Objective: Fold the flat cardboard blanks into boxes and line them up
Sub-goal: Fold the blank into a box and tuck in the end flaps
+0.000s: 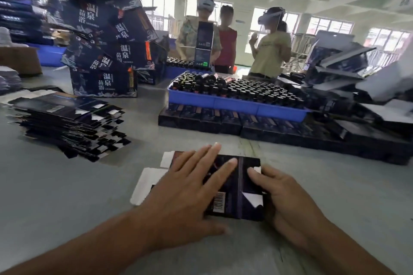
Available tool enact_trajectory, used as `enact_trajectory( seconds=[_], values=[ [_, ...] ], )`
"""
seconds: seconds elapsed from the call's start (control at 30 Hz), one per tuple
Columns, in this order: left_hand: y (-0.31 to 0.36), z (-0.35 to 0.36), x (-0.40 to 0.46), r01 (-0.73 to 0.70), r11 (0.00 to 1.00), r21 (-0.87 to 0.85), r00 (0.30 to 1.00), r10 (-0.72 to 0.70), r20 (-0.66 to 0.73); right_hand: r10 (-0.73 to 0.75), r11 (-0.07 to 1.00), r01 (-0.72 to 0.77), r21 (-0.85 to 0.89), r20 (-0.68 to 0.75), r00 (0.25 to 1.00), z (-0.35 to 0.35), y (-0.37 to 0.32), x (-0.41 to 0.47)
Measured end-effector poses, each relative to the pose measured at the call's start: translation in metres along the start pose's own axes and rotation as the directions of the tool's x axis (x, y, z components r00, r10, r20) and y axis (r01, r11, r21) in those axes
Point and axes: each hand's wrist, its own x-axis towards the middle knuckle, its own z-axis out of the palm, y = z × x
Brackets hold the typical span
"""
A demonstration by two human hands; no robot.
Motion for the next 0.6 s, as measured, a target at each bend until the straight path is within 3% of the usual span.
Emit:
enact_trajectory(
  seconds=[0.17, 0.33, 0.6],
  values=[
    [-0.005, 0.001, 0.000, 0.083, 0.992, -0.099, 0.994, -0.076, 0.072, 0.022, 0.999, -0.021, -0.028, 0.039, 0.999, -0.002, 0.000, -0.003],
    [-0.006, -0.003, 0.001, 0.053, 0.998, -0.037, 0.992, -0.057, -0.112, 0.027, 0.997, -0.026, -0.070, 0.024, 0.999, -0.003, -0.002, -0.006],
    [-0.015, -0.008, 0.003, 0.117, 0.989, 0.096, 0.967, -0.091, -0.237, -0.030, 0.991, 0.037, -0.130, 0.057, 0.998, -0.004, -0.006, -0.010]
  ],
)
